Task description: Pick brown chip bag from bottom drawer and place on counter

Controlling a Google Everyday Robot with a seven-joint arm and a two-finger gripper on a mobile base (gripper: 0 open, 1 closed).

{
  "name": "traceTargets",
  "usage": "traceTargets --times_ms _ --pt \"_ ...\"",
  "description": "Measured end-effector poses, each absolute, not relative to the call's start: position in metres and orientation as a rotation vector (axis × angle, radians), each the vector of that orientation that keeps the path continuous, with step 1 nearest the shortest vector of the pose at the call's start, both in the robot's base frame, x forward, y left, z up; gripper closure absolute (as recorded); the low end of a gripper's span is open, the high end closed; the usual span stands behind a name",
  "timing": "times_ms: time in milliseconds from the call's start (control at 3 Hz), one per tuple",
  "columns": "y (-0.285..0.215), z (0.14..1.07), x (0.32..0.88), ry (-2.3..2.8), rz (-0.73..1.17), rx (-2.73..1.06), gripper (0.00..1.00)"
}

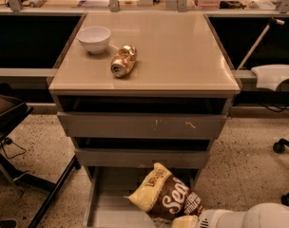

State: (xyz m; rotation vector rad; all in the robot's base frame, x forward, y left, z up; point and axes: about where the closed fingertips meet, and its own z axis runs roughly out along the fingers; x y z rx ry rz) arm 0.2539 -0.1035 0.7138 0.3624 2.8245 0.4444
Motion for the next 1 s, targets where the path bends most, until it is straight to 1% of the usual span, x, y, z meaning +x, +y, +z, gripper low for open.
traceTargets --times_ms 333,667,1000 --pt "-0.105 0.709 0.258 2.903 0.395 0.334 1.0" --pt "-0.077 0.701 0.258 3.096 0.361 0.257 1.0" --pt "-0.037 0.706 0.225 3.282 0.289 0.129 1.0"
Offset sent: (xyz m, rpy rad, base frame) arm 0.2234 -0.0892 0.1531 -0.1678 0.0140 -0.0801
